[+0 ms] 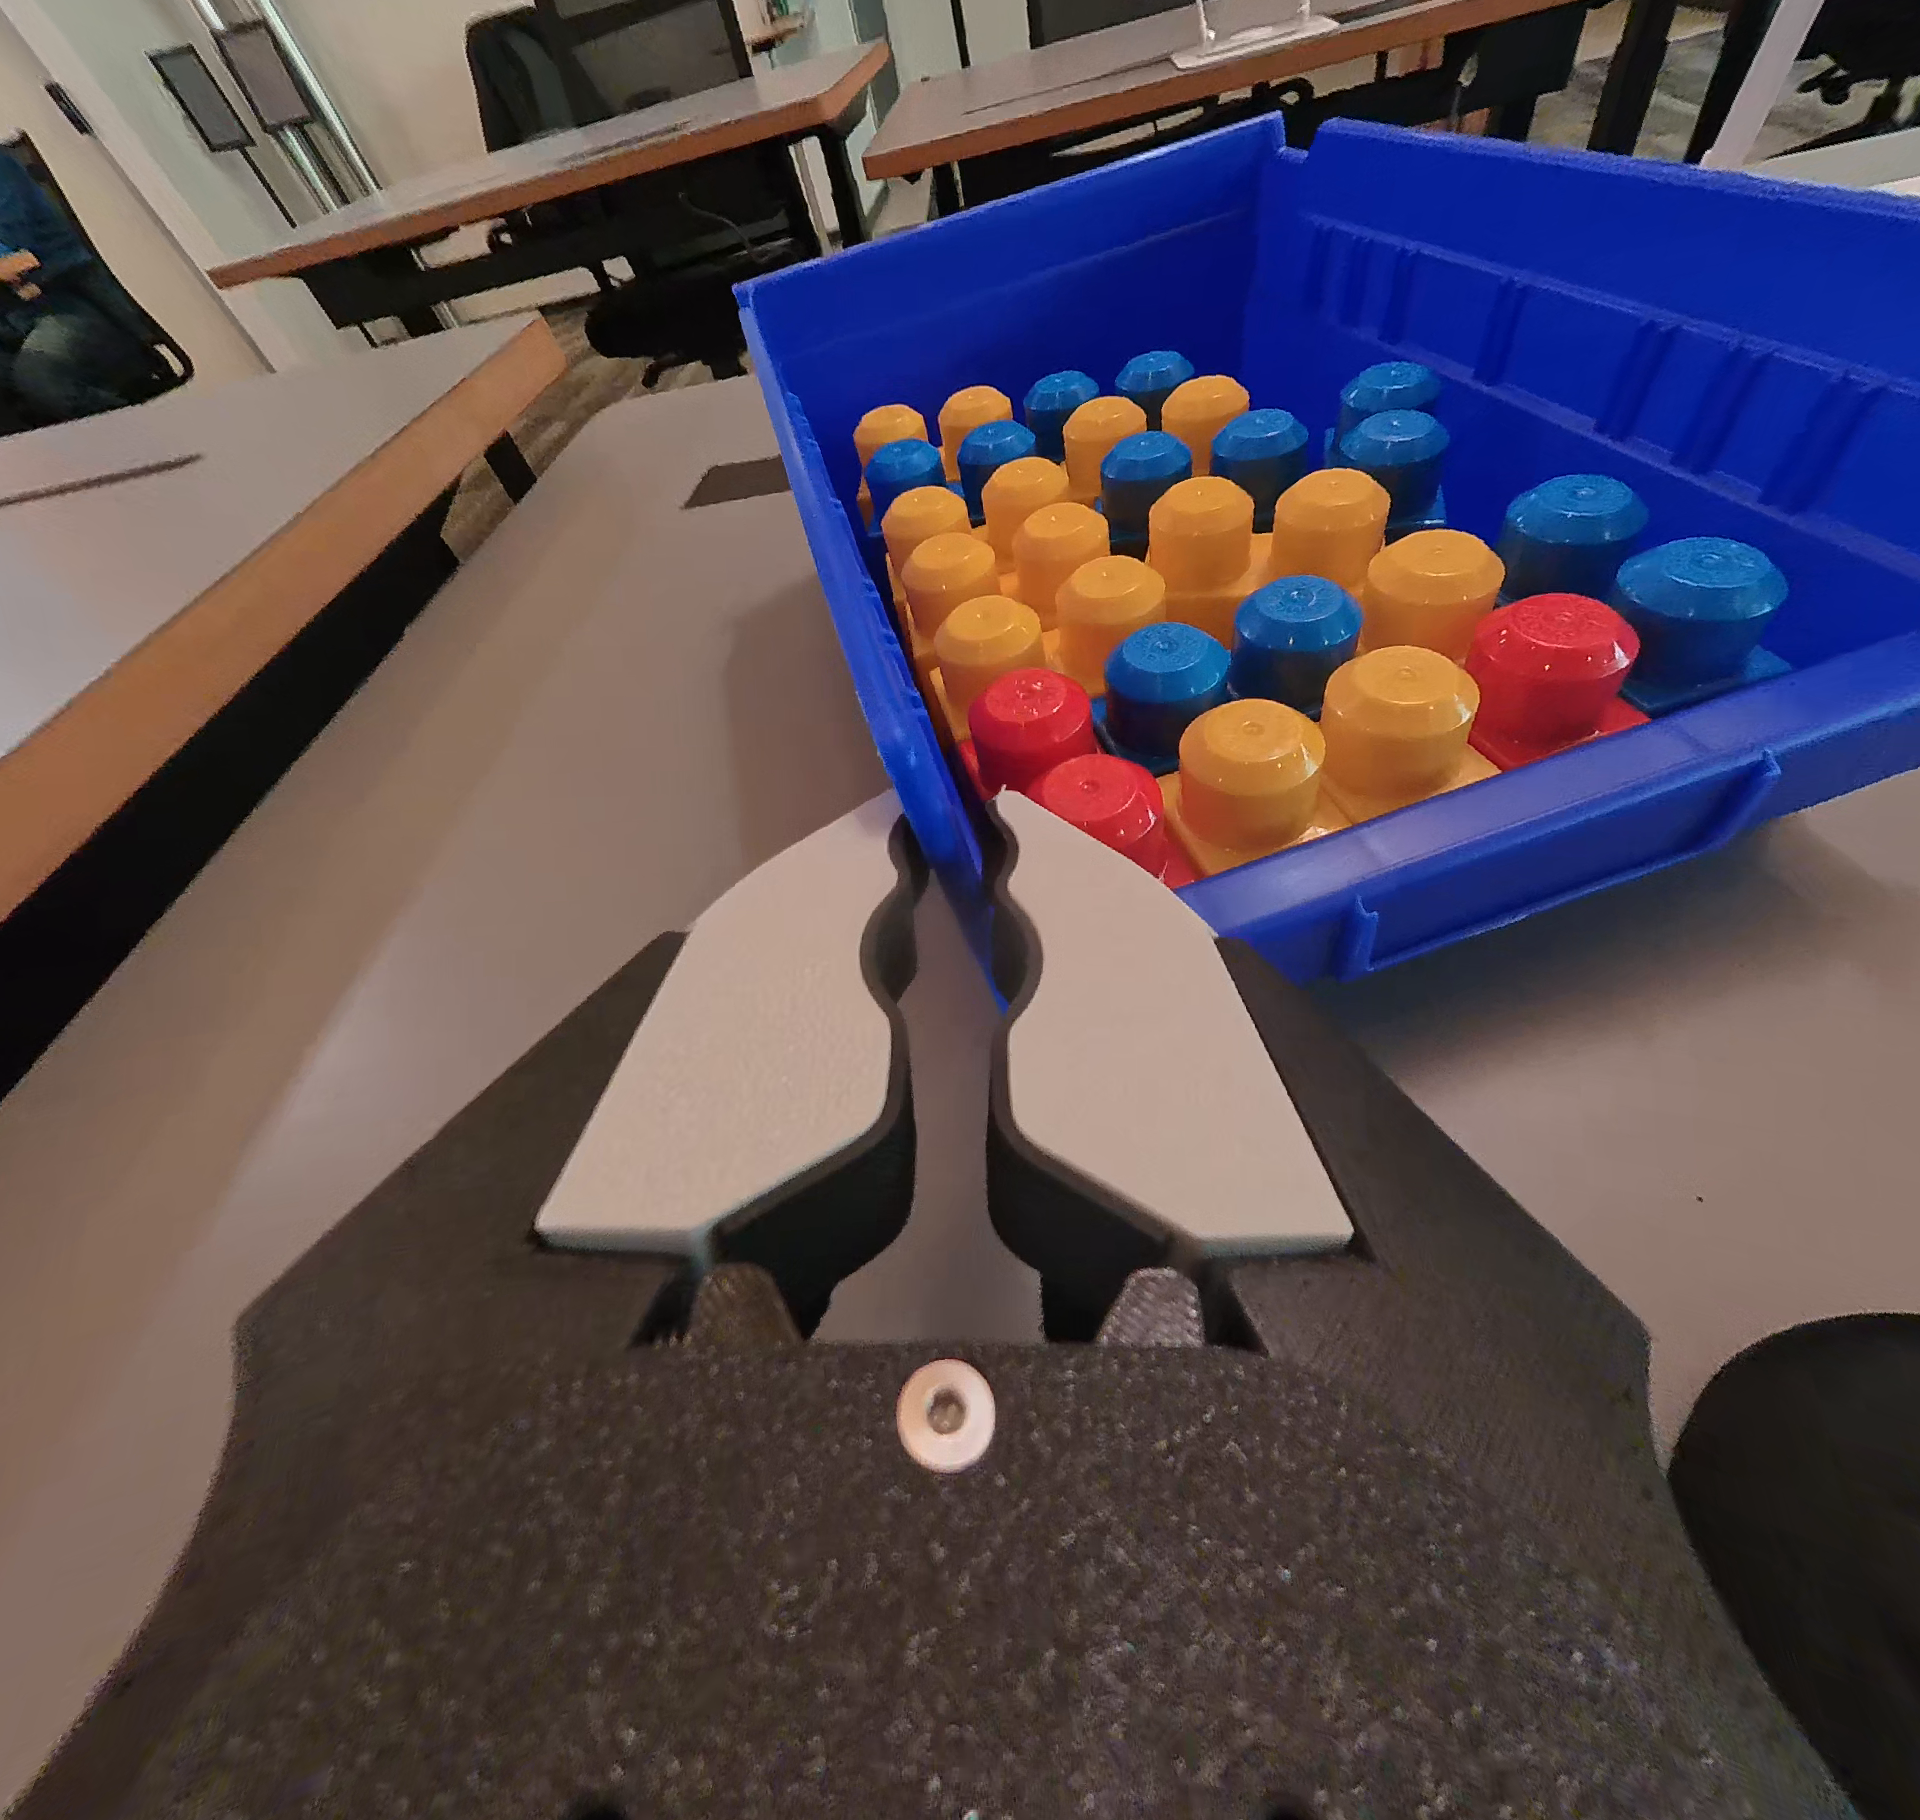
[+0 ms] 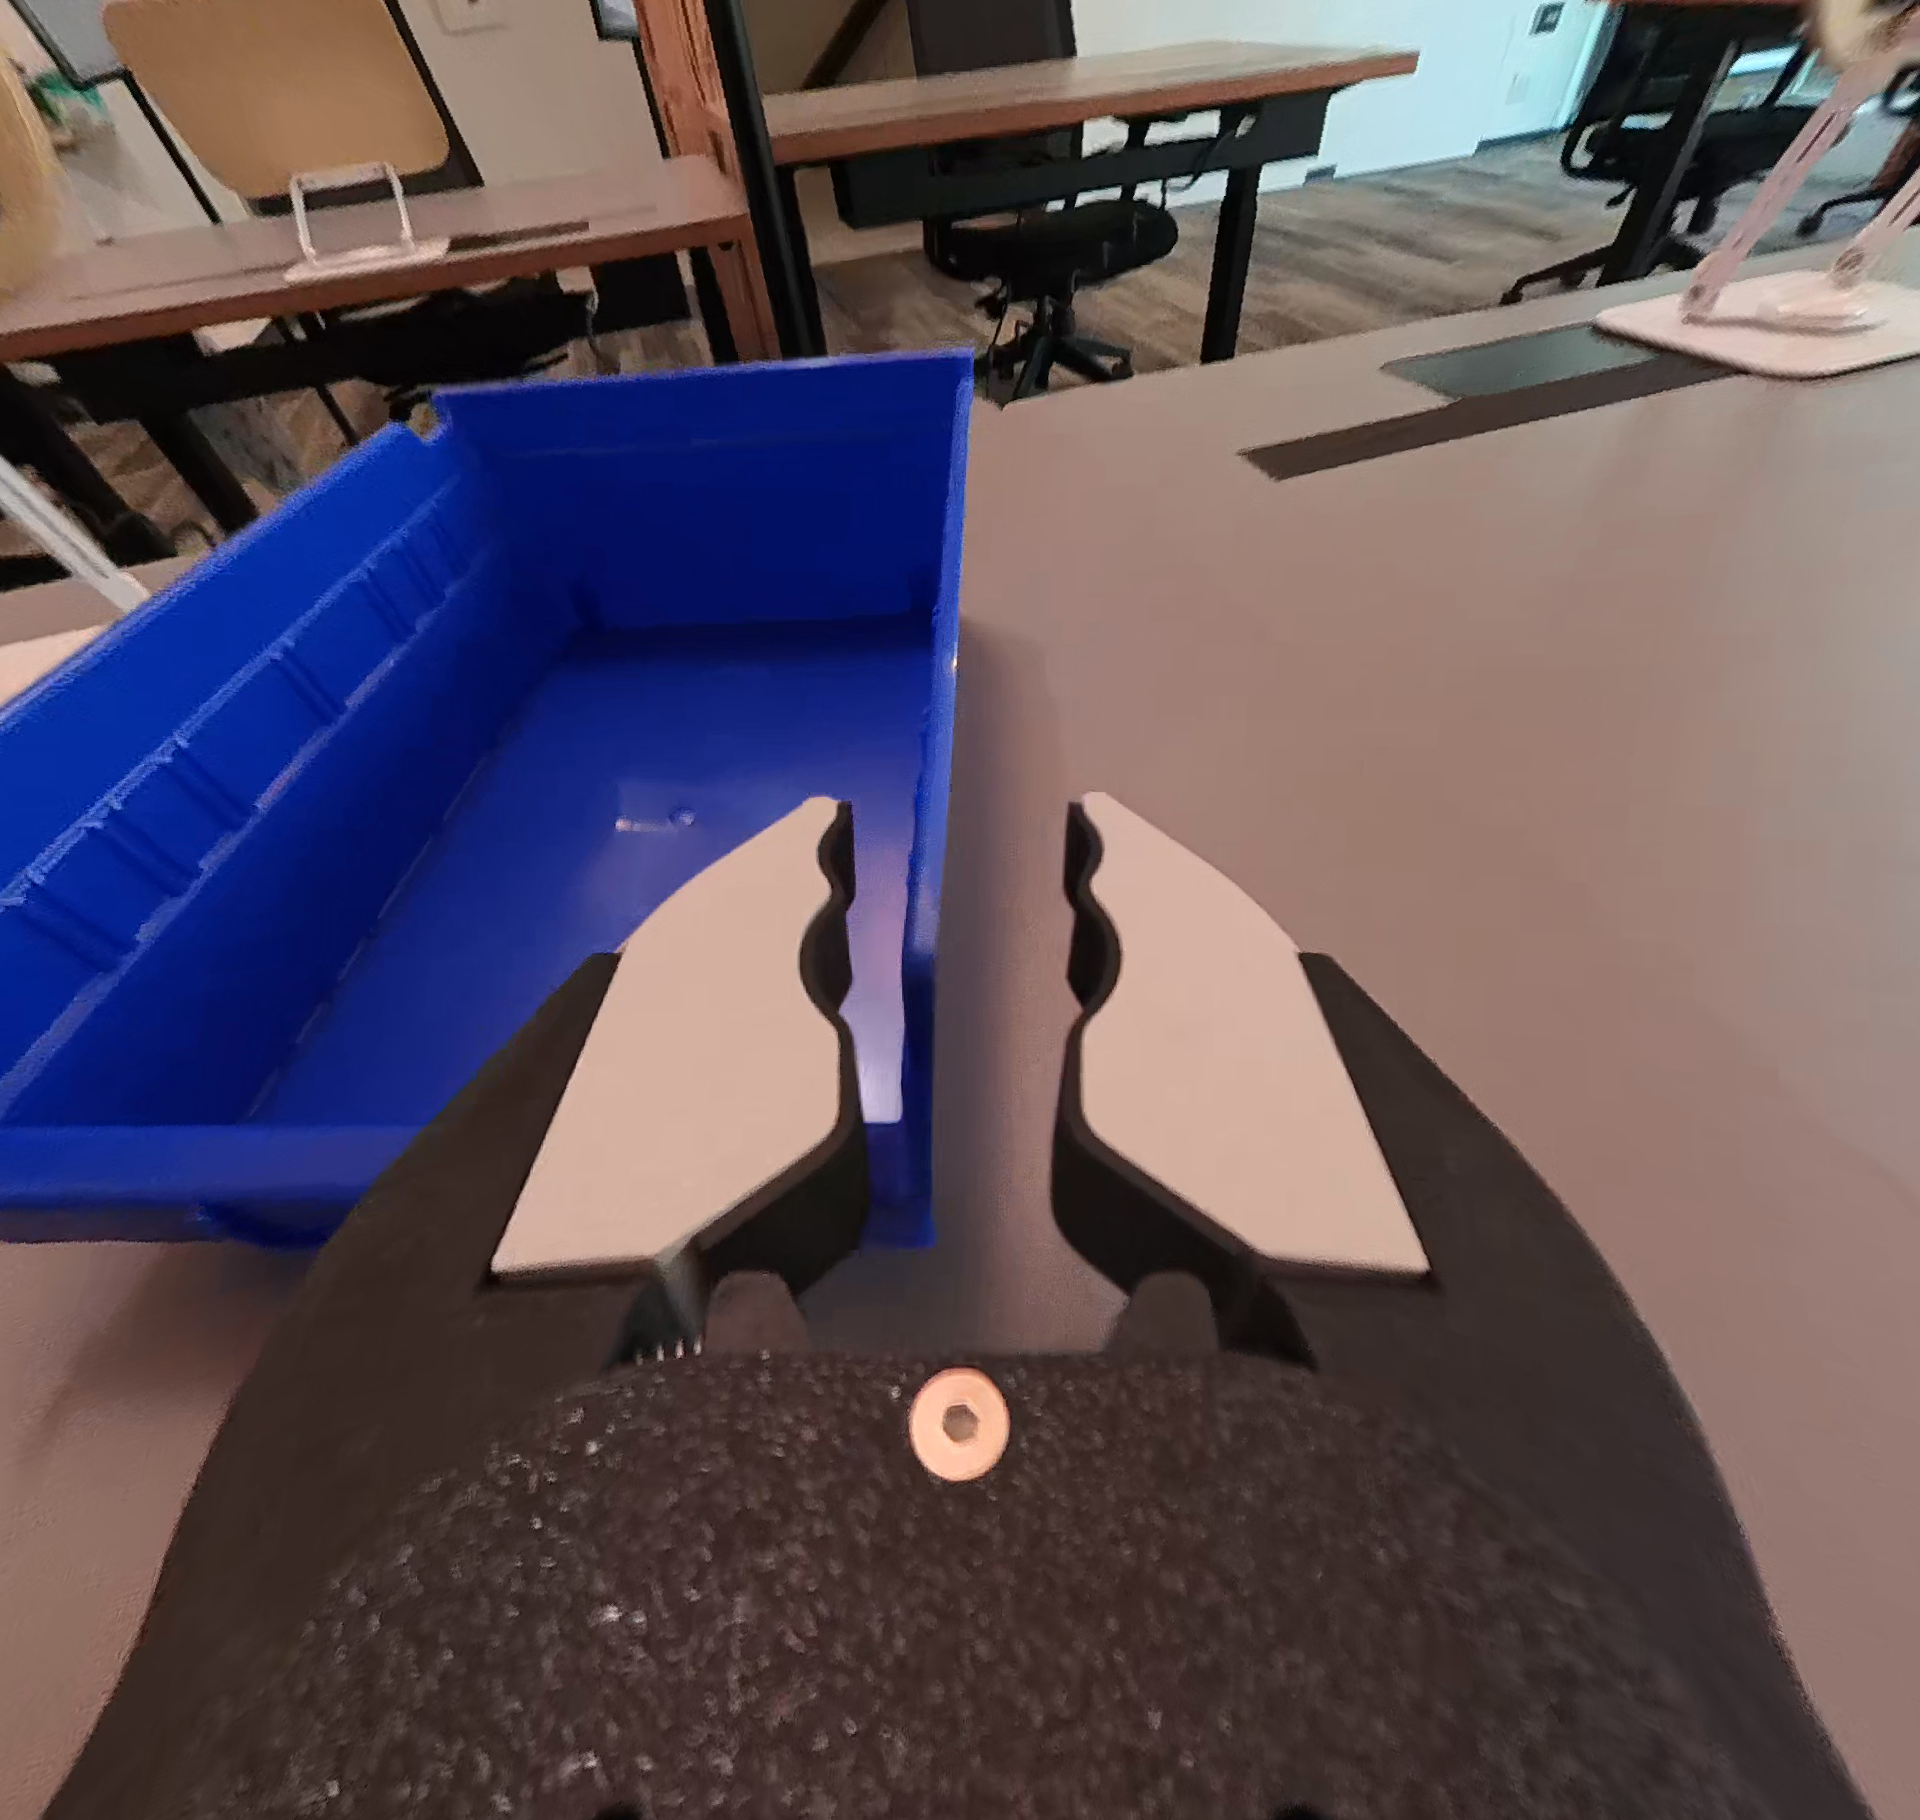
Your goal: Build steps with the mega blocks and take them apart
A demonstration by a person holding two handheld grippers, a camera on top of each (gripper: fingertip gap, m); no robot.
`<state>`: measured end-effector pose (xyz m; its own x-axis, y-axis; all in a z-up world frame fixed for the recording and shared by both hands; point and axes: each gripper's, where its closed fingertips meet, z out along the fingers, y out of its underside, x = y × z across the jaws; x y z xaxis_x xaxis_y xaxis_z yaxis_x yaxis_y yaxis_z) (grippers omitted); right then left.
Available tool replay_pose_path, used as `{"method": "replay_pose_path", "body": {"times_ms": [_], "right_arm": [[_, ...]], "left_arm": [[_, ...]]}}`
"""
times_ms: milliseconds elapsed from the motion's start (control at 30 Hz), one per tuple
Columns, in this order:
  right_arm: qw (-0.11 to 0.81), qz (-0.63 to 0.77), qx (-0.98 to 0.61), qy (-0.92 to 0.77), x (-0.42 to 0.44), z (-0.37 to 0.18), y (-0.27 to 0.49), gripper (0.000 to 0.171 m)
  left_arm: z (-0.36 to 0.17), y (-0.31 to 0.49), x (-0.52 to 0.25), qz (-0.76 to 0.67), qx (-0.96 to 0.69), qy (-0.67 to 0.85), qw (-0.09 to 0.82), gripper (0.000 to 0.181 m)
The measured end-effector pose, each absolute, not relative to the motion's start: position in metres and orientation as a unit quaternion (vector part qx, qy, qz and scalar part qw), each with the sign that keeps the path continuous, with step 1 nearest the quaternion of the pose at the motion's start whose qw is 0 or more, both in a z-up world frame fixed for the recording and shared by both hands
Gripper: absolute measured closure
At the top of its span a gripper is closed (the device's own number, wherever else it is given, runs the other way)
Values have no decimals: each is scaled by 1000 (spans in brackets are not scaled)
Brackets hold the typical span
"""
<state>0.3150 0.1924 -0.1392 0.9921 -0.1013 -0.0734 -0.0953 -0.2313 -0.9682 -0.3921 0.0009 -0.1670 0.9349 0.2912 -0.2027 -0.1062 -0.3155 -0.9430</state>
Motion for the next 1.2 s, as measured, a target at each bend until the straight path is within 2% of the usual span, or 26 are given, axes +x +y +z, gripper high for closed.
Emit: {"method": "replay_pose_path", "body": {"times_ms": [200,333,567,700,833,933,1067,1200], "right_arm": [[681,-15,-732,31,306,-96,181,129],[709,3,-705,-21,273,-60,179,128],[721,118,-668,-143,159,2,192,124],[704,209,-646,-208,85,18,193,124],[673,282,-633,-259,29,2,184,126],[658,285,-636,-286,6,-30,179,128],[655,279,-642,-283,-3,-66,181,133],[663,260,-647,-274,4,-80,189,144]], "left_arm": [[-128,-12,-396,217,-728,-71,647,159],[-81,-25,-398,266,-673,-78,686,163],[-30,21,-349,213,-679,-11,702,161],[-6,65,-315,146,-678,3,721,161],[-3,111,-300,89,-689,-8,720,161],[-19,141,-305,74,-698,-30,712,162],[-54,157,-311,72,-706,-42,703,164],[-78,157,-305,89,-723,-10,685,167]]}}
